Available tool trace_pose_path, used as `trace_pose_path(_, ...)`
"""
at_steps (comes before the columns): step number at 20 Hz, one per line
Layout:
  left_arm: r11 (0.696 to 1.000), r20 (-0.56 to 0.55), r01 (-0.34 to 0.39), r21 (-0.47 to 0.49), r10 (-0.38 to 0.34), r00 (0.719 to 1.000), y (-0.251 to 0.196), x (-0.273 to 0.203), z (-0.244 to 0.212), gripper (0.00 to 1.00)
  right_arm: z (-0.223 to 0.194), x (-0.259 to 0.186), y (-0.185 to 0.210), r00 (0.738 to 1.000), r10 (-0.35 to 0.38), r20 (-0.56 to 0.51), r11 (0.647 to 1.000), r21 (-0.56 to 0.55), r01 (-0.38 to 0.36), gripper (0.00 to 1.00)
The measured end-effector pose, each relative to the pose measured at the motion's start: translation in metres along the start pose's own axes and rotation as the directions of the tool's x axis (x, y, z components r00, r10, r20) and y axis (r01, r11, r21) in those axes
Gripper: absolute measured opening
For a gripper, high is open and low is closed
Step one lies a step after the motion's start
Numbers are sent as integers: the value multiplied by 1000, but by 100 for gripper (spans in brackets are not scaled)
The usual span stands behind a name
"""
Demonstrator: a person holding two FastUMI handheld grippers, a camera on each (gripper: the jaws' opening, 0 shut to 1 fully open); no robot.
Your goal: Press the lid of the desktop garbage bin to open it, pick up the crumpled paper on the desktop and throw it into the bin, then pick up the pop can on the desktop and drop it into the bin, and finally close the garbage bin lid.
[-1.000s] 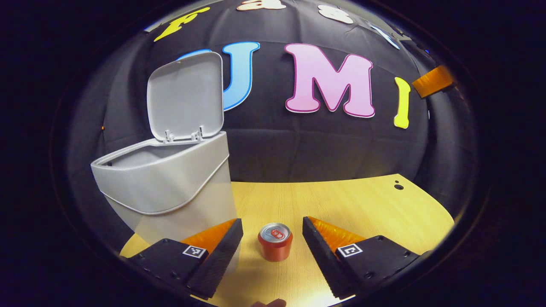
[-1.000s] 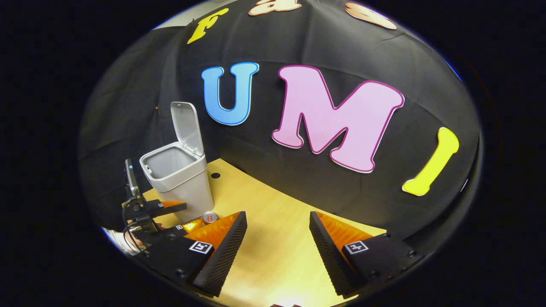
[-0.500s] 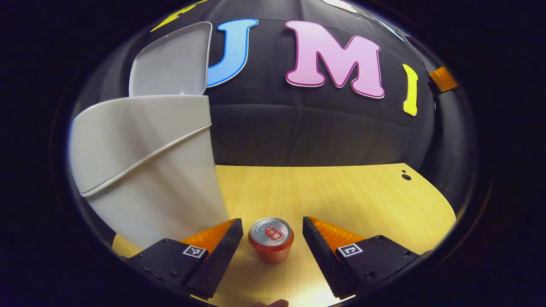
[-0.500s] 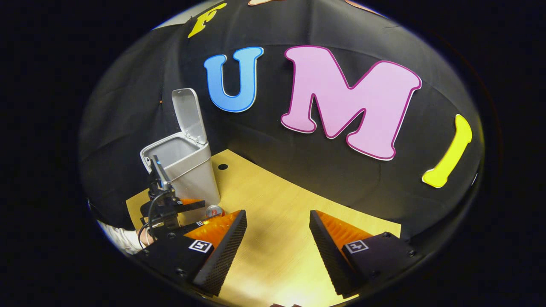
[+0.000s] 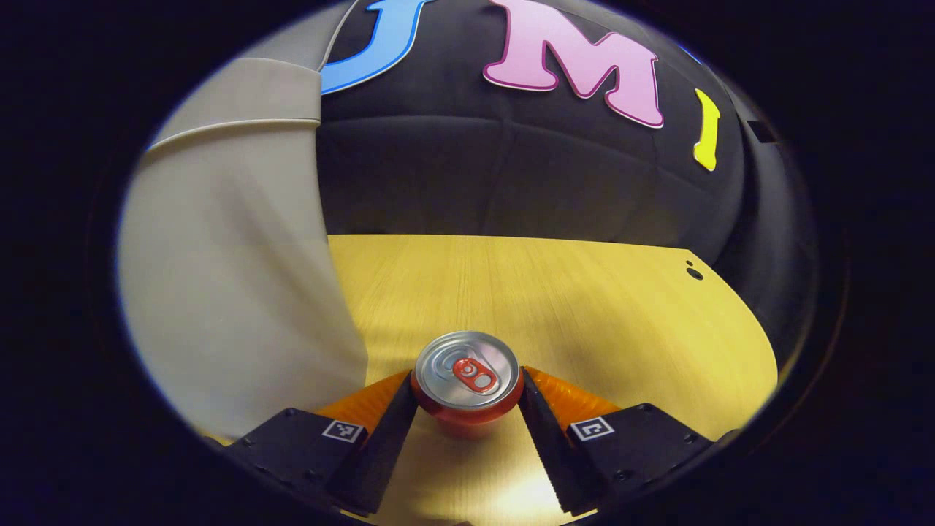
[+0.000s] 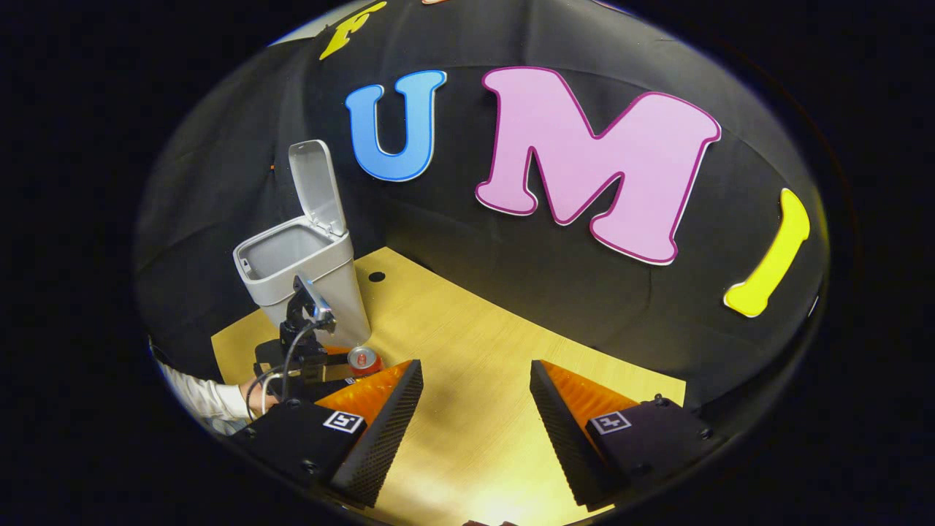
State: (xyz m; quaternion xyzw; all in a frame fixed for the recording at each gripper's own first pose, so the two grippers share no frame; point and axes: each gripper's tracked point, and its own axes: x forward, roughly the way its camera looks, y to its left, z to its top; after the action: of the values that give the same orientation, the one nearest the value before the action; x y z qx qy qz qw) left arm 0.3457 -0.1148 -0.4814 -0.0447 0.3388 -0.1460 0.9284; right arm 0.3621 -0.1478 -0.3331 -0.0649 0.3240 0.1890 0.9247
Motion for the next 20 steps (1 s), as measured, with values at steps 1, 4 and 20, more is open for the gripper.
trace_pose_path(1, 1000, 26, 3, 9, -4, 1000, -6, -8, 14, 85, 0, -1, -3, 1000, -7, 4, 1000, 8, 7, 96)
trace_pose_path(4, 999, 94, 12, 50, -17, 995, -19, -39, 58, 84, 0, -10, -11, 1000, -22, 13, 998, 53, 22, 96)
trace_pose_path(20, 973, 395, -198, 121, 136, 908, 108, -201, 241, 81, 7, -73, -9, 988, -70, 139, 986, 160, 48, 96)
